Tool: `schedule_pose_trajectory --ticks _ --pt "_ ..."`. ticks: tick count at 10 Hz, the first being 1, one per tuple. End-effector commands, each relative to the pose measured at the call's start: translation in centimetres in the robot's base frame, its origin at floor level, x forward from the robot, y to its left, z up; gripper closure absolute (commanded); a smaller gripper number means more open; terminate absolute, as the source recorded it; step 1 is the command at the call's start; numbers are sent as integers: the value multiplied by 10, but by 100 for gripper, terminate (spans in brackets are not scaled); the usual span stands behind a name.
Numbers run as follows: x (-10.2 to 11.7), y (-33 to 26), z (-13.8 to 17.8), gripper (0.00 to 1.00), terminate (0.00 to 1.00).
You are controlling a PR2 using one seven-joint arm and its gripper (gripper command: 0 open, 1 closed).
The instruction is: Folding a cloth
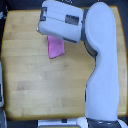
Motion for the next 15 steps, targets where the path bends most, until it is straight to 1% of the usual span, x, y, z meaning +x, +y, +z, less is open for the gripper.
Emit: schedule_pose_trajectory --ticks 1,3,4,5,6,7,8,10,11,12,14,15 --pt "17 -23 93 0 0" --pt "24 -28 107 0 0" --pt "23 -33 111 0 0" --pt "33 -44 109 0 0" --pt "33 -59 111 0 0" --pt "20 -89 114 0 0" --pt "15 -102 115 0 0" --pt "-8 -154 116 0 0" --pt "-22 -197 115 0 0" --pt "-25 -209 114 0 0" --pt "-33 -267 111 0 0" --pt "-33 -276 111 0 0"
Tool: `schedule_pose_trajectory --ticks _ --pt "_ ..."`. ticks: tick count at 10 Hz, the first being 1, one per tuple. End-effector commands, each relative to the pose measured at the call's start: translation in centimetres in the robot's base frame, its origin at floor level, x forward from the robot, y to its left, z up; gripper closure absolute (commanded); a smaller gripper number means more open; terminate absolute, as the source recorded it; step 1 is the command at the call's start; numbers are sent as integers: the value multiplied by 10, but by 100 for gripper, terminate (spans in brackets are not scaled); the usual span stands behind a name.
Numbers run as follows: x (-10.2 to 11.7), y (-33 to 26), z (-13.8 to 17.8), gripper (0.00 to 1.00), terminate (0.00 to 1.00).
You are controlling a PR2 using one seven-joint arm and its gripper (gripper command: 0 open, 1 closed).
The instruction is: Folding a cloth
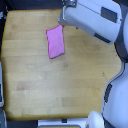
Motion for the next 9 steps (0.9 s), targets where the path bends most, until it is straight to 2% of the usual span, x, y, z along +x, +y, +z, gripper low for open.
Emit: schedule_pose_trajectory --ticks 1,6,8,9 --pt "-30 -131 -4 0 0" --pt "-44 -209 -18 0 0" --pt "-41 -230 -24 0 0" --pt "-40 -236 -26 0 100"
